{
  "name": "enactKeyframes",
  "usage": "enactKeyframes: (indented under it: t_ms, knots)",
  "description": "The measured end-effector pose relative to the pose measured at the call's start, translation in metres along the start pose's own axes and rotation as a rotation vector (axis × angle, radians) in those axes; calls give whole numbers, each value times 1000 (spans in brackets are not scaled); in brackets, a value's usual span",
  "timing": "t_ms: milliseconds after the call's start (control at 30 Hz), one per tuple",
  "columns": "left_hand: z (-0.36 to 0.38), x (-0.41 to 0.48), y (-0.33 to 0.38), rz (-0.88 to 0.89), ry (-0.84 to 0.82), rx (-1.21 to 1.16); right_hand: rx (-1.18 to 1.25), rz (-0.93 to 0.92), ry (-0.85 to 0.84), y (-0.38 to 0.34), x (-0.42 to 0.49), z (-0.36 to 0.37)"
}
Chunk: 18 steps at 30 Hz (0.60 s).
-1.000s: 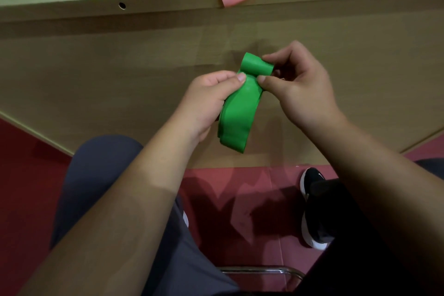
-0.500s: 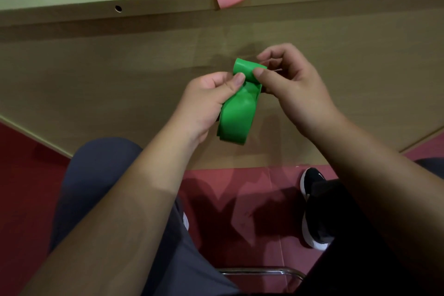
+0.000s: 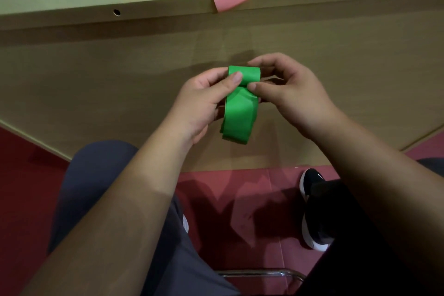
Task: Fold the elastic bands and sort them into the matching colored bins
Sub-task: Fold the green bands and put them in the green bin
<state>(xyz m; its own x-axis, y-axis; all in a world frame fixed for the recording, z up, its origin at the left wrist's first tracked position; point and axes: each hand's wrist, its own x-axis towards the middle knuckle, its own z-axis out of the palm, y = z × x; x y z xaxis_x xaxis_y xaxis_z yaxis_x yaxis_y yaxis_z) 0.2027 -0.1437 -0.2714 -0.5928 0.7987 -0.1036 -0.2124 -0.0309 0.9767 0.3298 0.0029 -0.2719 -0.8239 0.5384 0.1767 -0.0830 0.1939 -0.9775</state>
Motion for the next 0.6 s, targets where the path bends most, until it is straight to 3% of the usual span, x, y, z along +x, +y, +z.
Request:
enactKeyframes:
  t_ms: [167, 600]
  knots:
    - [1, 1, 0, 45, -16, -17, 184, 112, -23, 2, 2, 0]
    - [-1, 3, 0, 5, -28, -120, 84, 20, 9, 9, 4, -5]
